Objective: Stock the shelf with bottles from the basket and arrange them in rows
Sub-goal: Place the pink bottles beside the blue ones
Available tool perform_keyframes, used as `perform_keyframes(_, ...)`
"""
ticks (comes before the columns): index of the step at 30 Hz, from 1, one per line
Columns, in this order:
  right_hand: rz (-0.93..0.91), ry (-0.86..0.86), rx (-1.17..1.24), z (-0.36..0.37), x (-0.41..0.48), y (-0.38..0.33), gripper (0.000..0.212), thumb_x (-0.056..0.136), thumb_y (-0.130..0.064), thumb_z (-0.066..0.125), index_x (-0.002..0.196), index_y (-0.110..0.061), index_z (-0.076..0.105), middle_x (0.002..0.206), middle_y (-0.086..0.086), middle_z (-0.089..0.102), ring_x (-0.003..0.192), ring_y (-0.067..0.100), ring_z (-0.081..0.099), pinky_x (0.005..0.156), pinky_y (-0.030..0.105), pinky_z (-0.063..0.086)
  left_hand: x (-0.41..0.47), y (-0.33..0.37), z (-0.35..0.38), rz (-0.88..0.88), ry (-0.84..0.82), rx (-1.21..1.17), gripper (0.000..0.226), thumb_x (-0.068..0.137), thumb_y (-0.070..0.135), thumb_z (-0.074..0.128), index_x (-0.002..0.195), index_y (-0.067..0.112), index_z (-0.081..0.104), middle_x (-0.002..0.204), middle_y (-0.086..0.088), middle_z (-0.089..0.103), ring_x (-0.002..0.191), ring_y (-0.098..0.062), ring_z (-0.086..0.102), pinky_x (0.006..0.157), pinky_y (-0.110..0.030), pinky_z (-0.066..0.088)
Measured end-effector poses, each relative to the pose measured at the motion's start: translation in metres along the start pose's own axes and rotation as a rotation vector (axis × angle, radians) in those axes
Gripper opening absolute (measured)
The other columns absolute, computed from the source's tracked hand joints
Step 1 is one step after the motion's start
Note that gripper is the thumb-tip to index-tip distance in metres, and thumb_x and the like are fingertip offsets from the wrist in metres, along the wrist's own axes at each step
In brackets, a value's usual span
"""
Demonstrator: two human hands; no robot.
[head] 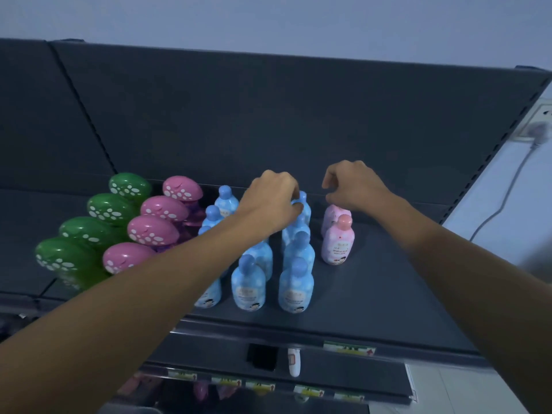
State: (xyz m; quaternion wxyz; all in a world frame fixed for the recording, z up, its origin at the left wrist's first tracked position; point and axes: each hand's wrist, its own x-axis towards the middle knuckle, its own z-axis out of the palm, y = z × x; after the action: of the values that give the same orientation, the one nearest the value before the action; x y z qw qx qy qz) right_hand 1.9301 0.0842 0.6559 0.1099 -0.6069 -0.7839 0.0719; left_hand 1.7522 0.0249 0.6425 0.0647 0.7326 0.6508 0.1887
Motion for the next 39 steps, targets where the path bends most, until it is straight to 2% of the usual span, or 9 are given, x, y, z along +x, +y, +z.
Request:
perform_keyframes(4, -0.013, 0.026, -0.044, 0.002, -0.019, -0.045, 0.019, 0.079, -0.019, 0.063, 0.095, -0.029, 0.066, 0.106, -0.001, 0.064, 0.095, 0.026, 0.063, 0.079, 0.036, 0.054, -0.027, -0.035, -0.026, -0.004, 0.016, 0.036, 0.018, 0.087, 0.033, 0.064, 0.1, 0.025, 0.072, 0.101, -0.003, 0.068, 0.094, -0.031, 0.065, 0.083, -0.044, 0.057)
perform_keyframes(6, -0.013, 0.031, -0.065, 0.003, -0.03, -0.07, 0.019, 0.08, -0.018, 0.063, 0.095, -0.028, 0.065, 0.108, 0.001, 0.063, 0.096, 0.027, 0.062, 0.08, 0.037, 0.053, -0.042, -0.054, -0.038, 0.001, 0.009, 0.042, 0.02, 0.088, 0.032, 0.065, 0.106, 0.024, 0.071, 0.106, -0.004, 0.068, 0.097, -0.032, 0.065, 0.084, -0.044, 0.057)
perform_keyframes(9, -0.013, 0.035, -0.074, 0.005, -0.049, -0.111, 0.02, 0.081, -0.018, 0.063, 0.098, -0.027, 0.065, 0.11, 0.001, 0.064, 0.099, 0.028, 0.062, 0.083, 0.039, 0.054, -0.065, -0.085, -0.055, 0.036, 0.012, 0.042, 0.02, 0.088, 0.032, 0.064, 0.104, 0.021, 0.071, 0.103, -0.004, 0.07, 0.097, -0.031, 0.065, 0.082, -0.044, 0.057)
perform_keyframes(13, 0.017, 0.057, -0.069, 0.016, -0.081, -0.167, 0.02, 0.081, -0.022, 0.062, 0.099, -0.028, 0.066, 0.104, -0.003, 0.065, 0.095, 0.025, 0.063, 0.07, 0.033, 0.048, -0.101, -0.126, -0.077, 0.064, 0.021, 0.021, 0.022, 0.09, 0.032, 0.064, 0.108, 0.022, 0.071, 0.101, 0.0, 0.069, 0.097, -0.024, 0.065, 0.078, -0.037, 0.054)
perform_keyframes(16, 0.007, 0.072, -0.068, 0.035, -0.107, -0.212, 0.017, 0.08, -0.021, 0.061, 0.096, -0.024, 0.067, 0.1, -0.002, 0.067, 0.095, 0.025, 0.064, 0.079, 0.038, 0.054, -0.136, -0.158, -0.091, 0.085, 0.014, 0.01, 0.021, 0.088, 0.033, 0.063, 0.103, 0.023, 0.073, 0.097, 0.0, 0.071, 0.094, -0.026, 0.065, 0.077, -0.038, 0.055)
perform_keyframes(22, 0.012, 0.016, -0.026, 0.093, -0.154, -0.291, 0.018, 0.081, -0.023, 0.063, 0.099, -0.023, 0.068, 0.1, -0.001, 0.069, 0.098, 0.023, 0.063, 0.081, 0.038, 0.054, -0.206, -0.227, -0.104, 0.108, -0.063, 0.037, 0.021, 0.086, 0.03, 0.061, 0.097, 0.017, 0.073, 0.095, -0.013, 0.07, 0.089, -0.038, 0.066, 0.077, -0.043, 0.057)
perform_keyframes(28, -0.008, -0.074, -0.026, 0.155, -0.19, -0.341, 0.016, 0.079, -0.022, 0.063, 0.095, -0.02, 0.067, 0.095, -0.002, 0.068, 0.094, 0.021, 0.062, 0.071, 0.031, 0.05, -0.263, -0.292, -0.089, 0.049, -0.156, 0.036, 0.019, 0.085, 0.03, 0.062, 0.098, 0.02, 0.072, 0.096, -0.01, 0.069, 0.089, -0.037, 0.066, 0.076, -0.043, 0.058)
perform_keyframes(34, 0.008, -0.173, 0.011, 0.218, -0.215, -0.363, 0.017, 0.085, -0.022, 0.063, 0.102, -0.019, 0.065, 0.102, 0.0, 0.067, 0.095, 0.024, 0.062, 0.073, 0.033, 0.05, -0.304, -0.348, -0.047, -0.038, -0.281, 0.03, 0.019, 0.089, 0.028, 0.06, 0.103, 0.021, 0.071, 0.103, -0.007, 0.069, 0.097, -0.035, 0.066, 0.082, -0.043, 0.057)
perform_keyframes(39, 0.033, -0.274, 0.024, 0.281, -0.241, -0.364, 0.019, 0.087, -0.019, 0.06, 0.106, -0.02, 0.063, 0.104, 0.001, 0.066, 0.096, 0.026, 0.063, 0.073, 0.036, 0.052, -0.337, -0.381, 0.011, -0.121, -0.41, 0.021, 0.016, 0.09, 0.026, 0.057, 0.099, 0.021, 0.07, 0.102, -0.006, 0.068, 0.093, -0.034, 0.066, 0.078, -0.042, 0.058)
